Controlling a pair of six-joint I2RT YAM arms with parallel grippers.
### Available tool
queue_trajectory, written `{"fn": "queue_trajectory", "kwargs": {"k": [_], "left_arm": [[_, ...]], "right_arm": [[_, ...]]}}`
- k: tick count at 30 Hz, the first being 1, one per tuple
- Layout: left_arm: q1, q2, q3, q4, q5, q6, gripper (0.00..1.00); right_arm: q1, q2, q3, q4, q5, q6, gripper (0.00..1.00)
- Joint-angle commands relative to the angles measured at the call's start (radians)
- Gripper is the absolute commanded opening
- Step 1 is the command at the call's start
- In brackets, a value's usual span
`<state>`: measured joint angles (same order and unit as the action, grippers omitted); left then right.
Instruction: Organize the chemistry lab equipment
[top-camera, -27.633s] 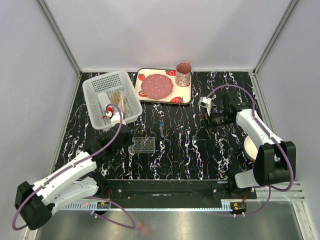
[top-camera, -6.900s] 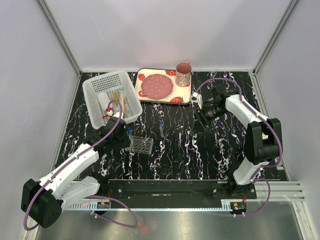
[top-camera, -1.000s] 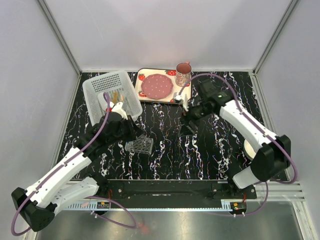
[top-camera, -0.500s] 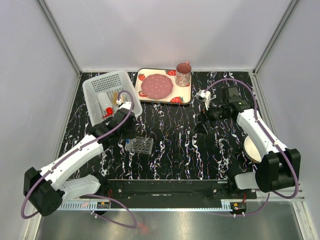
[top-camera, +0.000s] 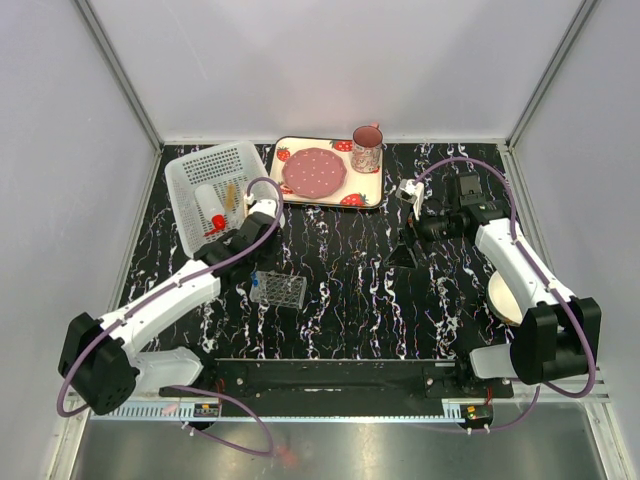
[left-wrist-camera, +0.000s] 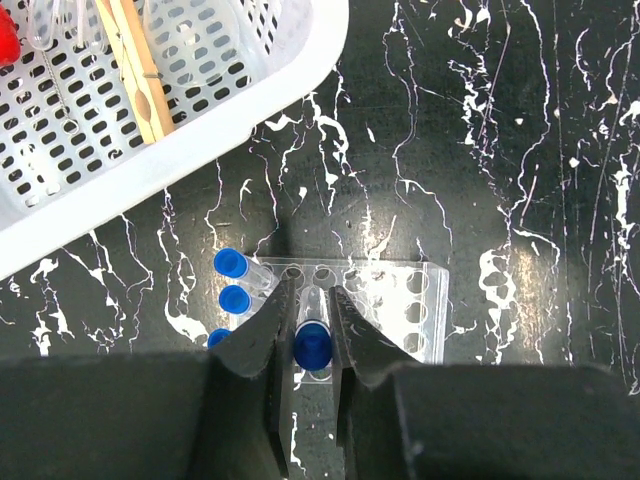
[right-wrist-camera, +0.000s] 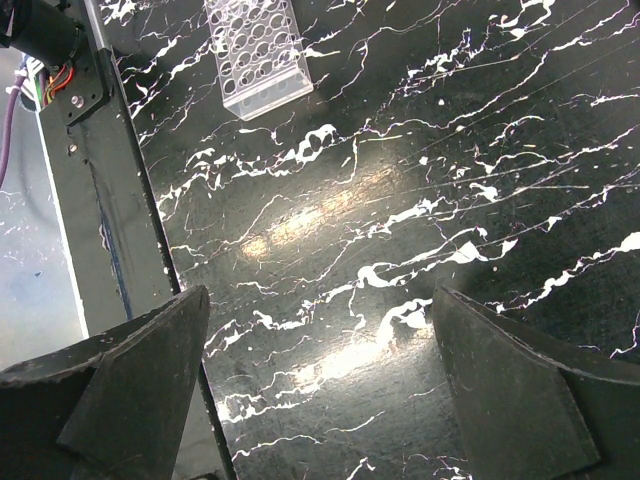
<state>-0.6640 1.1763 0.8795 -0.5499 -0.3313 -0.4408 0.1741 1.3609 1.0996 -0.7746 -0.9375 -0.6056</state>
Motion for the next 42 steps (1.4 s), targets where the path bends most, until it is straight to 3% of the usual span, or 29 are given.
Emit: {"fn": "queue_trajectory", "kwargs": {"k": [1,33,42], "left_arm": [[-0.003,0.019,-0.011,0.076,-0.049,0.014,0.09],[-0.002,0.089,-0.062,0.113,-0.068,0.02,0.11],[-0.002,0.097,-0.071,0.114,-0.077,0.016,0.2]], "right_arm": [[-0.01,-0.005,-0.006,0.017,-0.041,-0.026,0.97],[-0.027,0.017,0.0,-0.017,-0.07,-0.06,0.98],[-0.027,0.018,0.002,-0.023,-0.075,-0.065,0.98]]}}
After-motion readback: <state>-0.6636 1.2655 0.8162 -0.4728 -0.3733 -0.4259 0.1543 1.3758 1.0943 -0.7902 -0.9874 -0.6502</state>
